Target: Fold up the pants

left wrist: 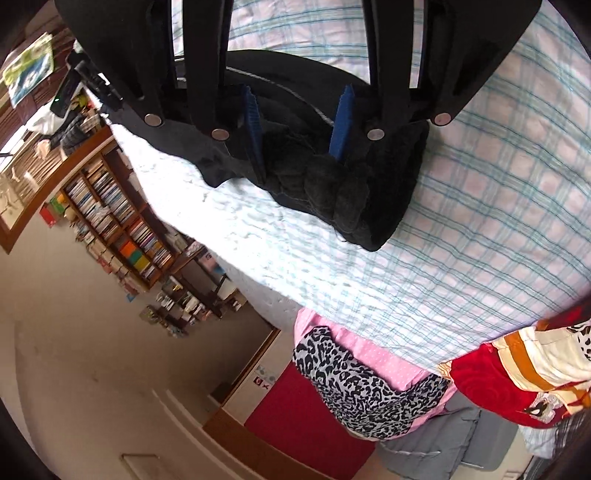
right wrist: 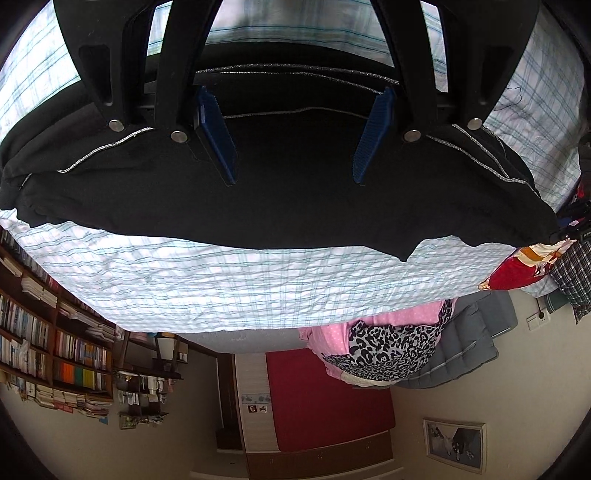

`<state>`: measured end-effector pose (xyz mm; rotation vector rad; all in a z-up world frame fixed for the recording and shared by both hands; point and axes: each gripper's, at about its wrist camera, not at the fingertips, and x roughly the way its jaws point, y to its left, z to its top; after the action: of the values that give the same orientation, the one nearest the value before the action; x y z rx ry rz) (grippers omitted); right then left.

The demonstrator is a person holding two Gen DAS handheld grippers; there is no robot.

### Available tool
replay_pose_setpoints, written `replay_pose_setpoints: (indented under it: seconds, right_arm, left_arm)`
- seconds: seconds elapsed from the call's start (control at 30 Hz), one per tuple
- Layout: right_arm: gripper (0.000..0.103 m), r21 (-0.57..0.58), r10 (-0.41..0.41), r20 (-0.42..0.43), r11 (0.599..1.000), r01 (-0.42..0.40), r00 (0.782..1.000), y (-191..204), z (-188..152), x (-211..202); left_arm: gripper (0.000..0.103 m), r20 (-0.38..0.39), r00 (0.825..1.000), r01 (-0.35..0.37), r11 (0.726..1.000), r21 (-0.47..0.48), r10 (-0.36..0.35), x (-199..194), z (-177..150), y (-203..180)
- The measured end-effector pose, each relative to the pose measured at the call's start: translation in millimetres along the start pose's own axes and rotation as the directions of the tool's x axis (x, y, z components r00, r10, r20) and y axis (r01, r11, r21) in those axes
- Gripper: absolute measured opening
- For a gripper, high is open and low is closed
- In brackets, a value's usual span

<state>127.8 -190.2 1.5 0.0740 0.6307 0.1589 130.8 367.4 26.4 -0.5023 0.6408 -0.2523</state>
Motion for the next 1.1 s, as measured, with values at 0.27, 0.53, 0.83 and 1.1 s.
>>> replay_pose_setpoints:
  seconds: [0.27,0.53,0.83,1.1]
  right_arm:
    - [0.066,0.024,0.026,-0.057,0.999,-0.025,0.998,-10.2,-9.4,18.5]
    - [0.066,-0.007,0.05,-0.109,0.999,-0.051,0.993,-3.6,-13.6,25.7]
    - [0.066,-0.081,0.029,-0.22,0.996,-0.048,0.975,12.8,-28.1,38.8]
    - [0.068,-0.048,0.071,-0.296,0.995,-0.089,0.952,1.4,-43.3,40.2]
  left_arm:
    - [0.031,-0.173,0.979,-0.117,0.991,-0.063,0.105,24.7,-33.6,36.0]
    - [0.054,-0.038,0.955,-0.294,0.956,0.001,0.293,-4.4,-36.9,2.7]
    - [0.054,-0.066,0.983,-0.157,0.973,0.169,0.17,48.5,-40.4,-95.6]
    - [0.066,-0.238,0.946,-0.146,0.944,0.297,0.221,129.5,-88.3,-113.1]
